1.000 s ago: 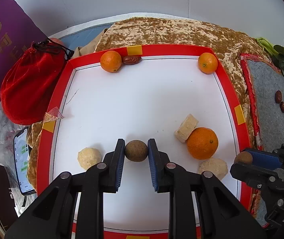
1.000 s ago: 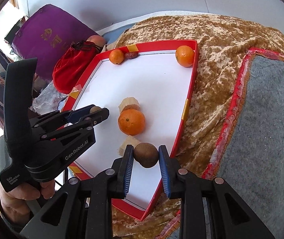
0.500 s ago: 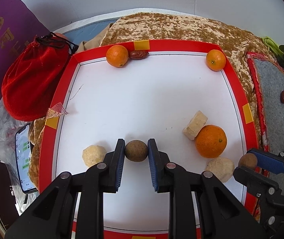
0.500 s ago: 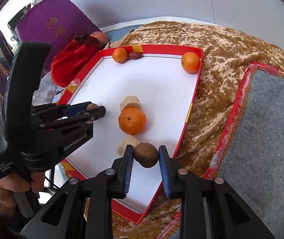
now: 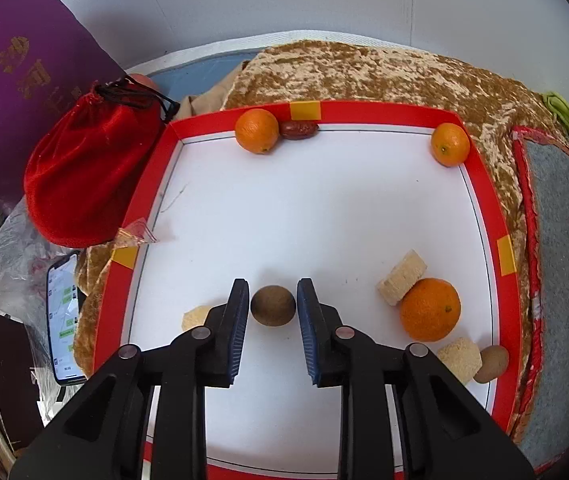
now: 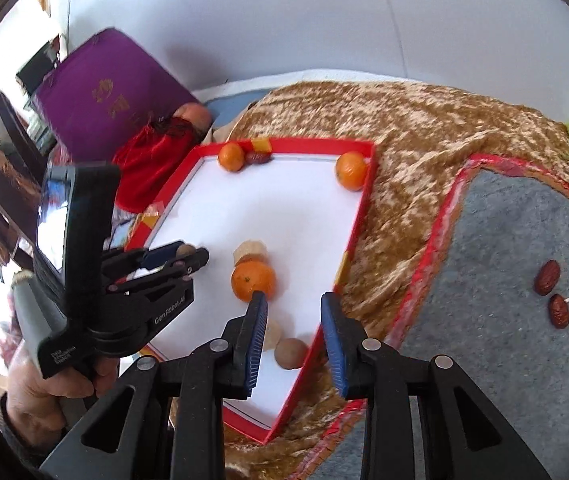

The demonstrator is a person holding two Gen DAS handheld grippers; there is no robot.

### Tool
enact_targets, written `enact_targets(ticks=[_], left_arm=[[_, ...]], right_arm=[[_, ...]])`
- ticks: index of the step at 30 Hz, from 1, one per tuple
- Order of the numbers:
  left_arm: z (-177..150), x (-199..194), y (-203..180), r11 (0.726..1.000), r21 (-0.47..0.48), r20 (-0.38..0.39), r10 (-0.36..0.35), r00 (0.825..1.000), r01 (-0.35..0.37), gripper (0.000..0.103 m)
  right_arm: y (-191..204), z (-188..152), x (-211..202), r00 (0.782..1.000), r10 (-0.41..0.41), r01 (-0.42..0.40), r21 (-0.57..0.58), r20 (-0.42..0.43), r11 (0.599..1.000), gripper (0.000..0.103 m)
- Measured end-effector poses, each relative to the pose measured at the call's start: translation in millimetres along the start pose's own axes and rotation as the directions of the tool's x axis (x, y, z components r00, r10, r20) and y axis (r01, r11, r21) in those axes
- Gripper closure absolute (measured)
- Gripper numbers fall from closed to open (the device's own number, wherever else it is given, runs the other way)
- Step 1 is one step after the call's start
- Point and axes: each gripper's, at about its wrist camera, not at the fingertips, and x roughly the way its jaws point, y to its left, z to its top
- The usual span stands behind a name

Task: Organize fruits
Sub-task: 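Open the right gripper to drop its nut while the left releases its nut, then move both tools back to the felt toward the red dates and brown nut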

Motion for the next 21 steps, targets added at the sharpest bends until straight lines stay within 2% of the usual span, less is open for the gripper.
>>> enact_targets(ticks=[2,4,8,12,15,21], left_arm=[[2.3,-3.4,1.2,1.0,-0.017,0.021,0.02,1.0,-0.02,0.073],[4.6,-7.4,2.1,0.999,-0.036,0.044,0.038,0.998,-0.037,0.057],[11.6,-15.9,0.0,0.997,-0.066,0.09,0.048,0.995,-0.042,0.052],[18.1,-20.3,-8.6,0.996,-0.08,0.111,0.047,0.993,-0.038,0.046],[22.2,-23.4,-20.4,0.996,-0.083,0.123,0.039,0.992,-0.029,0.046],[29.8,-34.5,-62.8,1.0,-0.006,0.172,0.026,0.985,-0.025,0.045]], right_arm=[[-28.5,7.6,-18.3,0.999,-0.006,0.003,0.073,0.037,0.997,0.07],[-52.4,12.4,-29.9,0.998,-0.021,0.014,0.131,0.054,0.991,0.069],[-95.0,12.7,-49.2,0.997,-0.059,0.045,0.236,0.055,0.971,0.069],[-122.1,7.5,-57.5,0.995,-0.093,0.082,0.292,0.026,0.953,0.069],[-140.5,0.6,-63.0,0.994,-0.11,0.105,0.322,-0.003,0.941,0.069],[-168.9,-11.7,-78.0,0.991,-0.135,0.132,0.364,-0.018,0.922,0.069]])
